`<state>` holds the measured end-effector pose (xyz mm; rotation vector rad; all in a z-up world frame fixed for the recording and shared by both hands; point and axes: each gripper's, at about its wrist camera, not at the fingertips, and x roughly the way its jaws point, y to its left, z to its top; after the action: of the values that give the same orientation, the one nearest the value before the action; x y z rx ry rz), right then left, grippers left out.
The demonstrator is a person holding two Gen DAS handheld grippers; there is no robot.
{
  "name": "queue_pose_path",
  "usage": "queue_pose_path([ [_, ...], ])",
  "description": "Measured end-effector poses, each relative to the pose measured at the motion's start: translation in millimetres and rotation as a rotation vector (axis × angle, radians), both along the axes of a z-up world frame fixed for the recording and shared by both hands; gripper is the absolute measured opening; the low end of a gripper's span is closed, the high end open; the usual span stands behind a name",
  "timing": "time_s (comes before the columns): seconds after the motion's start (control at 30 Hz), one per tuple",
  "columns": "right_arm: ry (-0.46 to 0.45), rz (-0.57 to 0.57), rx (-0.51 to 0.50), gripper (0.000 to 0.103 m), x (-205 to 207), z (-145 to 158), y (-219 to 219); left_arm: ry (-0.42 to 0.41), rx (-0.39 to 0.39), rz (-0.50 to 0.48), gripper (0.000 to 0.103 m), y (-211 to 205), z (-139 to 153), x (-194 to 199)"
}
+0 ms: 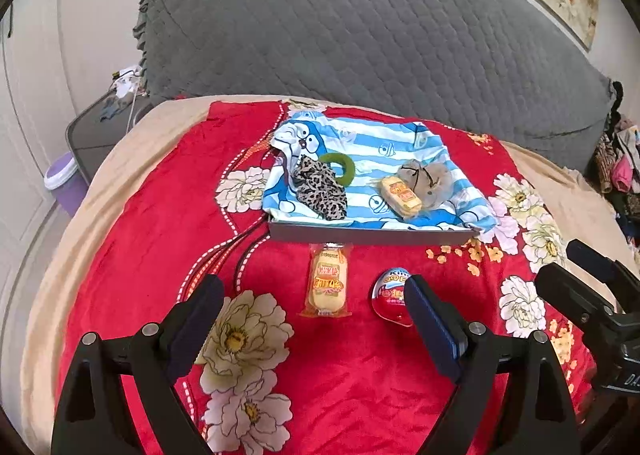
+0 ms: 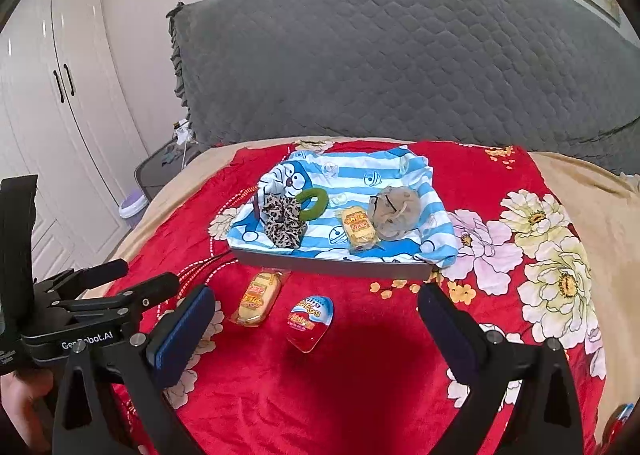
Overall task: Organize objects
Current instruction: 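Move the left tool to the yellow bread packet while the right tool approaches the Kinder egg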
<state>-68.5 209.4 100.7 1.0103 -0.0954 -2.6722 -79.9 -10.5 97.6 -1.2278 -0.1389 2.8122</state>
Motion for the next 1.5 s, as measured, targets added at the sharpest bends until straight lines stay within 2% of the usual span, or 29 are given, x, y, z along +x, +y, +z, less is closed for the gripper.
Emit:
queue_pose_path([
  [0.23,0.05,0.005,-0.003,0.102,23,15,-1,0.03,-0.006,0.016,0.092,-4,11,25],
  [0.4,0.044,0.016,0.015,0.102,34,14,-8,0.037,-0.031,0.015,0.092,-5,11,37],
  [0.83,-0.041,0.045,0.14,0.102,37,-37,-37,-0.005,-0.065,0.016,0.092,-13,-30,36],
  [1.1,-0.063,0.029,0.172,0.102,33,-59,-40,-0.022,-0.035,0.022,0.092,-17,-45,23],
  [1.5,-0.118,0.014,0.192,0.102,14,-88,-43,-0.054,-0.053,-0.03,0.092,-5,-70,3],
])
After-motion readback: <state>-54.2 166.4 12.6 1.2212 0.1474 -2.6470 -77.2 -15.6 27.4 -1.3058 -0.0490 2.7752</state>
